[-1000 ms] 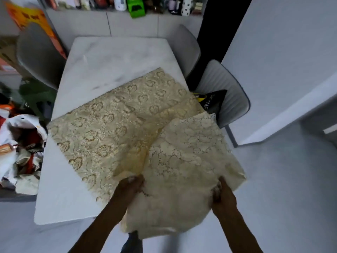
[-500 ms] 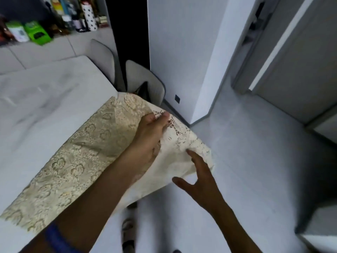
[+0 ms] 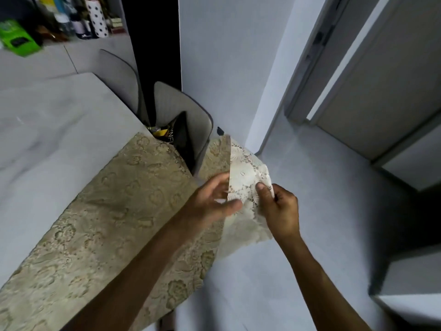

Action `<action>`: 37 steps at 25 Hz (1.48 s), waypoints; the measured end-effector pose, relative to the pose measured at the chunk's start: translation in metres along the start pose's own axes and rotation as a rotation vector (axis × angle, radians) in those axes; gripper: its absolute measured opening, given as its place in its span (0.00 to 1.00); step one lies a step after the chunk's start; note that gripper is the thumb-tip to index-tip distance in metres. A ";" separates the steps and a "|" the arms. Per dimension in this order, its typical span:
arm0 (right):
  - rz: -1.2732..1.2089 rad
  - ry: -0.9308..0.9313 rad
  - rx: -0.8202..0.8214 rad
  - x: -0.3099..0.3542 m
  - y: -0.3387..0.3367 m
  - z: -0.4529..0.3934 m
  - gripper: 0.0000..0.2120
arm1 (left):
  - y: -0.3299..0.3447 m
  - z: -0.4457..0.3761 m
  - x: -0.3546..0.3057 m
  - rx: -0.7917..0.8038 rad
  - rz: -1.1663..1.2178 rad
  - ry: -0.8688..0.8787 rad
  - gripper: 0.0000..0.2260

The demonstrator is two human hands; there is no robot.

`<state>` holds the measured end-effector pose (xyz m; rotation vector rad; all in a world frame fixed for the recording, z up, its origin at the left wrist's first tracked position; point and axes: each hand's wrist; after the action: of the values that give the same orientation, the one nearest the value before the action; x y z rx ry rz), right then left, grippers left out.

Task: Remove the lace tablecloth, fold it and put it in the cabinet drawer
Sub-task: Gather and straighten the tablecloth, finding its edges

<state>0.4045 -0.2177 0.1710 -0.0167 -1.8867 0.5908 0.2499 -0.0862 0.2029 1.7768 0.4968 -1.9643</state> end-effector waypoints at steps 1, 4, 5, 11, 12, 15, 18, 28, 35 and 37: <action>-0.009 0.030 -0.028 0.001 0.005 0.000 0.23 | -0.007 0.010 0.016 0.004 -0.083 -0.020 0.28; 0.002 0.055 -0.016 0.008 0.023 -0.002 0.23 | -0.015 0.021 0.053 -0.054 -0.225 -0.021 0.29; -0.006 0.054 -0.009 0.010 0.029 -0.001 0.24 | -0.014 0.020 0.058 -0.067 -0.224 -0.006 0.25; -0.024 0.133 -0.068 0.008 0.024 -0.004 0.25 | -0.029 -0.002 0.063 -0.310 -0.052 0.115 0.10; -0.026 0.140 -0.068 0.008 0.019 -0.006 0.25 | -0.035 -0.007 0.061 -0.300 0.018 0.112 0.10; -0.091 0.174 -0.094 0.000 0.007 -0.011 0.25 | -0.046 -0.014 0.068 -0.066 -0.153 0.034 0.15; -0.130 0.223 -0.159 -0.009 -0.006 -0.019 0.27 | -0.037 0.007 0.109 0.034 -0.737 0.040 0.21; 0.601 -0.120 -0.038 -0.052 -0.105 -0.037 0.24 | 0.008 -0.043 0.019 0.261 -0.528 0.205 0.20; 0.176 -0.156 0.413 -0.040 -0.083 -0.007 0.33 | 0.075 -0.052 -0.041 0.303 -0.689 0.315 0.19; -0.023 0.064 0.181 -0.053 -0.084 0.019 0.29 | 0.083 -0.054 -0.062 0.197 -0.639 0.213 0.18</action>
<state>0.4313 -0.3140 0.1536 0.1023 -1.7638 0.7352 0.3449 -0.1210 0.2608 2.1530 1.0859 -2.3003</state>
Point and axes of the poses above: each hand's wrist, its own z-axis away from the middle knuckle, its own y-axis out of the palm, x = y × z, and after that the axes turned 11 degrees about -x, right-handed
